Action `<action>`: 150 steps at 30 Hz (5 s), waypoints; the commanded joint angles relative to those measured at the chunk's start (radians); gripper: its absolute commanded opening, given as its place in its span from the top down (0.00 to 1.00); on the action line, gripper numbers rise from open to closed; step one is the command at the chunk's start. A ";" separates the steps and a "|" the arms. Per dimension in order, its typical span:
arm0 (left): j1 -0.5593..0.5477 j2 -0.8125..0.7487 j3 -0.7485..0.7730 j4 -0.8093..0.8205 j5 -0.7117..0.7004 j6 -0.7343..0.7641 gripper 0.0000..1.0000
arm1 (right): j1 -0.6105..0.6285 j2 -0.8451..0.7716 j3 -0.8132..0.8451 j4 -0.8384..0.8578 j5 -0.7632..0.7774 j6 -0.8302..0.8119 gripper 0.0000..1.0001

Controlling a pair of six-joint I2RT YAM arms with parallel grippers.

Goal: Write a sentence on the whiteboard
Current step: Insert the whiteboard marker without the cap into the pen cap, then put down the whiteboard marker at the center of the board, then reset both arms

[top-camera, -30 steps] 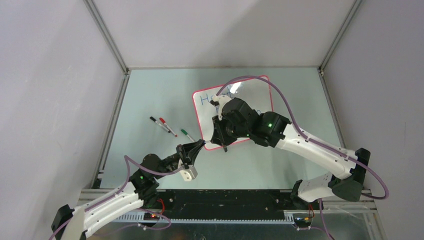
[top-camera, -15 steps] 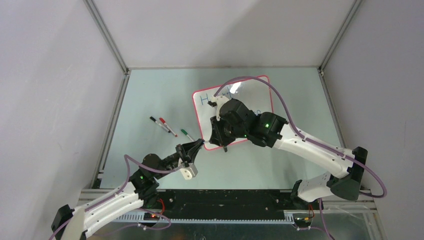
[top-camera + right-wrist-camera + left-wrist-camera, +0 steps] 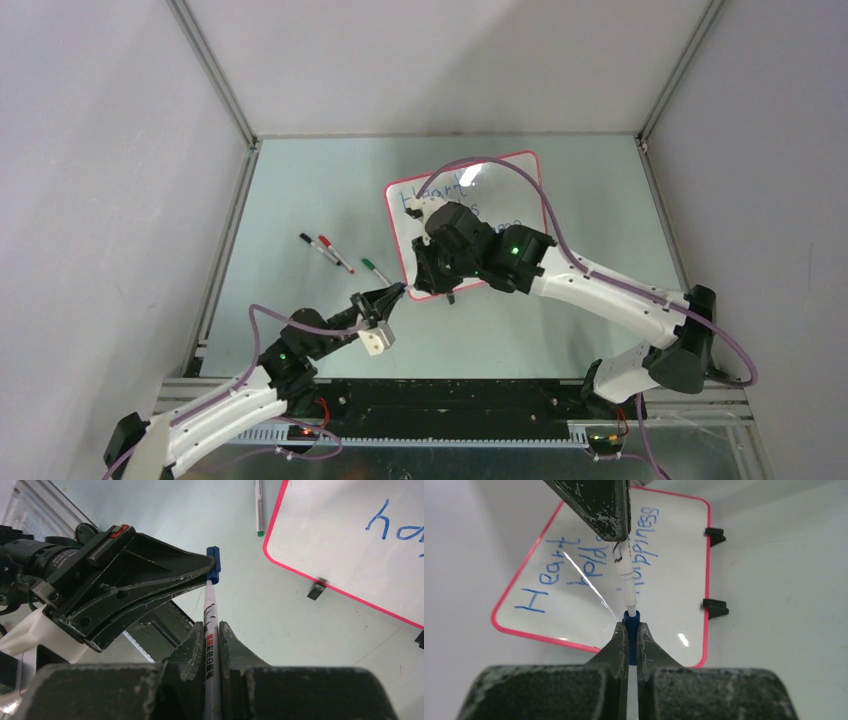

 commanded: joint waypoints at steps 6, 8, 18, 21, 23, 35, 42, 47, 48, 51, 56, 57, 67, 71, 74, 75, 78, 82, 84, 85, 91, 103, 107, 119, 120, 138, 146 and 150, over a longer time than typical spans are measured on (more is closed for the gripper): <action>-0.015 -0.072 0.006 0.162 0.105 -0.020 1.00 | -0.051 0.027 -0.027 0.079 -0.017 -0.012 1.00; -0.016 -0.090 -0.002 0.163 0.107 -0.018 1.00 | -0.083 0.004 -0.047 0.085 -0.106 -0.016 1.00; -0.016 -0.134 0.005 0.144 0.123 -0.022 1.00 | -0.174 -0.034 -0.088 0.082 -0.246 -0.036 1.00; -0.016 -0.093 0.046 0.100 0.110 -0.045 1.00 | -0.104 -0.042 -0.089 0.093 -0.147 -0.039 1.00; -0.017 -0.063 0.075 0.089 0.096 -0.080 1.00 | -0.033 -0.049 -0.089 0.107 -0.004 -0.041 1.00; -0.016 0.022 0.080 0.372 0.078 -0.372 1.00 | 0.065 0.045 -0.142 0.328 0.105 -0.010 1.00; -0.015 -0.045 0.028 0.296 -0.039 -0.513 0.87 | 0.040 0.088 -0.018 0.028 0.079 -0.054 1.00; -0.016 -0.103 0.017 0.170 0.004 -0.607 0.49 | 0.037 0.068 -0.012 -0.120 0.066 -0.073 1.00; -0.016 -0.131 0.023 0.116 0.000 -0.622 0.44 | 0.037 0.057 -0.012 -0.156 0.076 -0.077 1.00; -0.015 -0.209 0.021 0.024 -0.076 -0.762 0.25 | 0.037 0.040 -0.018 -0.244 0.133 -0.092 1.00; -0.015 -0.350 0.043 -0.214 -0.408 -0.938 0.15 | 0.032 0.034 -0.096 -0.377 0.222 -0.090 1.00; -0.015 -0.371 0.051 -0.271 -0.487 -0.991 0.13 | 0.034 0.037 -0.112 -0.376 0.224 -0.086 1.00; -0.014 -0.412 0.107 -0.532 -0.823 -1.193 0.01 | 0.042 0.225 -0.371 -0.080 0.137 -0.039 1.00; -0.014 -0.370 0.160 -0.643 -0.922 -1.265 0.01 | 0.034 0.142 -0.365 -0.082 0.173 -0.034 1.00; -0.012 -0.341 0.193 -0.722 -0.996 -1.323 0.01 | 0.001 0.017 -0.369 -0.044 0.126 -0.052 1.00; -0.012 -0.331 0.207 -0.738 -1.013 -1.340 0.01 | -0.002 -0.041 -0.376 -0.006 0.113 -0.058 1.00; -0.013 -0.315 0.249 -0.819 -1.089 -1.426 0.01 | 0.004 -0.136 -0.408 0.107 0.122 -0.055 1.00; -0.011 -0.275 0.352 -0.999 -1.211 -1.575 0.00 | 0.043 -0.175 -0.489 0.392 0.186 -0.028 1.00; -0.011 -0.229 0.425 -1.116 -1.278 -1.656 0.01 | 0.062 -0.168 -0.526 0.533 0.215 -0.014 1.00; -0.011 -0.191 0.452 -1.189 -1.309 -1.699 0.01 | 0.071 -0.150 -0.534 0.576 0.222 -0.011 1.00; -0.011 -0.053 0.641 -1.356 -1.349 -1.764 0.01 | 0.103 0.005 -0.524 0.933 0.347 -0.044 1.00; 0.023 -0.099 0.617 -1.293 -1.310 -1.657 0.01 | 0.092 0.301 -0.275 1.058 0.349 -0.125 0.29; 0.068 -0.075 0.594 -1.237 -1.249 -1.599 0.01 | 0.084 0.287 -0.224 0.981 0.318 -0.112 0.01; 0.108 0.051 0.445 -0.770 -1.185 -1.218 0.00 | -0.118 -0.271 -0.471 0.667 0.400 -0.048 0.05; 0.127 0.051 0.425 -0.738 -1.165 -1.203 0.01 | -0.184 -0.312 -0.526 0.632 0.405 -0.038 0.05; 0.766 0.297 0.103 0.145 -0.727 -0.896 0.00 | -0.976 -0.604 -1.331 1.520 0.297 -0.331 0.06; 0.812 0.577 0.033 0.533 -0.579 -0.757 0.04 | -1.053 -0.260 -1.377 1.860 0.218 -0.331 0.02; 0.829 0.840 -0.005 0.883 -0.539 -0.706 0.08 | -1.054 -0.116 -1.290 1.861 0.173 -0.352 0.03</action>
